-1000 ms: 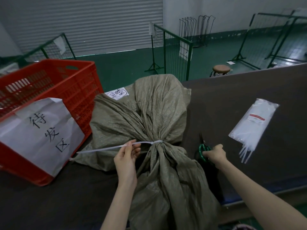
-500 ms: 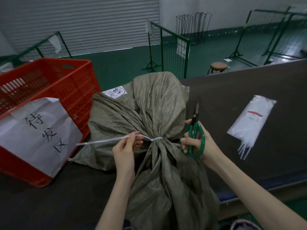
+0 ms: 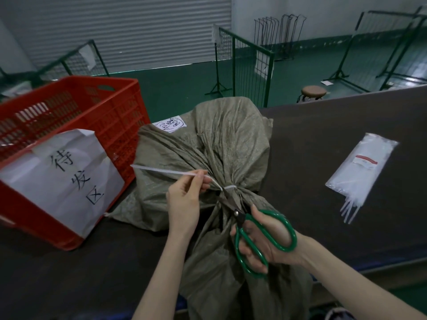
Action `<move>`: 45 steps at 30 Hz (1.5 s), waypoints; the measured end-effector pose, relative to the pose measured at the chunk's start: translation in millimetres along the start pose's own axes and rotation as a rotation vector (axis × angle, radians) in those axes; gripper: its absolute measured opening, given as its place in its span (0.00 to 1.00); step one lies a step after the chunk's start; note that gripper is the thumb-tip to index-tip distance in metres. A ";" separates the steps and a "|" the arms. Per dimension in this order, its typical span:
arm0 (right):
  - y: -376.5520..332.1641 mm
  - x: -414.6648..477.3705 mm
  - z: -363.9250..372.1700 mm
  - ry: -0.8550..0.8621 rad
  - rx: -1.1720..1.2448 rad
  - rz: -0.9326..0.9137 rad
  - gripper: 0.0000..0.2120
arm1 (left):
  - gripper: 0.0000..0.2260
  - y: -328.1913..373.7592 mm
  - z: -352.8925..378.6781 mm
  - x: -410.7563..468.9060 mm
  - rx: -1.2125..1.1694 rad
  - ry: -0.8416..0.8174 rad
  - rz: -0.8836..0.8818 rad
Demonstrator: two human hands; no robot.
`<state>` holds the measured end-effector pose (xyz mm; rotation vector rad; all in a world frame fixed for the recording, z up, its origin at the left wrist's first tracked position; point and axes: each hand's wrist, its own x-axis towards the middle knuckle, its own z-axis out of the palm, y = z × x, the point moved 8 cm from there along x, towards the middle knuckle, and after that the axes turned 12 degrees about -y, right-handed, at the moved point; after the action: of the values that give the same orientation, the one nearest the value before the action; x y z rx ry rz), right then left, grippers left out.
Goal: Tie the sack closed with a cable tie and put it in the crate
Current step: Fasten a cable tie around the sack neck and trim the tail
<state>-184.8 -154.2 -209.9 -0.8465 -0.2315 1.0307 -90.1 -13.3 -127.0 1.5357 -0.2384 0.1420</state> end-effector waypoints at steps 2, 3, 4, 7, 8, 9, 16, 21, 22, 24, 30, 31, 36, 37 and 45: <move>-4.5 5.8 -2.7 0.034 -0.019 -0.027 0.33 | 0.08 2.7 1.8 -4.2 0.024 -0.016 0.019; -6.4 9.0 -5.2 0.059 -0.033 -0.033 0.33 | 0.08 3.5 1.8 -6.7 0.041 -0.025 0.028; -8.4 12.3 -7.6 0.084 -0.046 -0.039 0.33 | 0.08 4.5 1.5 -9.4 0.065 -0.035 0.039; -12.0 21.8 -16.7 0.144 -0.078 -0.061 0.33 | 0.09 7.6 0.8 -17.6 0.156 -0.074 0.100; -12.9 24.0 -20.3 0.157 -0.088 -0.071 0.34 | 0.10 8.6 0.4 -20.2 0.183 -0.082 0.118; -13.9 26.0 -23.0 0.166 -0.099 -0.083 0.34 | 0.09 9.0 -0.1 -22.3 0.196 -0.085 0.129; -22.8 31.2 -35.5 0.175 -0.176 -0.163 0.37 | 0.11 10.3 -3.3 -31.5 0.139 -0.067 0.159; -25.7 28.2 -40.9 0.130 -0.225 -0.190 0.32 | 0.11 5.6 -6.5 -30.0 0.130 -0.045 0.125; -26.3 27.9 -42.1 0.129 -0.232 -0.198 0.31 | 0.11 4.7 -7.4 -29.6 0.128 -0.034 0.123; -26.9 26.8 -45.1 0.157 -0.263 -0.208 0.30 | 0.09 3.5 -9.7 -28.6 0.134 -0.007 0.122; -30.2 23.3 -40.3 0.197 -0.391 -0.224 0.30 | 0.10 3.7 -13.6 -24.1 0.155 0.043 0.115; -30.2 23.0 -38.5 0.189 -0.395 -0.226 0.30 | 0.09 3.5 -13.6 -23.6 0.152 0.044 0.112; -33.6 8.5 -36.3 0.188 -0.364 -0.297 0.31 | 0.09 5.2 -11.4 -23.8 0.086 0.064 0.110; -36.3 3.1 -35.7 0.177 -0.340 -0.323 0.30 | 0.09 5.7 -10.3 -23.7 0.066 0.069 0.107; -85.9 -63.7 -73.7 0.477 -0.231 -0.580 0.29 | 0.10 2.7 16.6 -19.9 -0.068 0.025 0.066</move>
<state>-121.6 -264.8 -184.9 -1.1226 -0.1741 0.2484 -111.0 -28.6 -128.9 1.4588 -0.2718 0.2034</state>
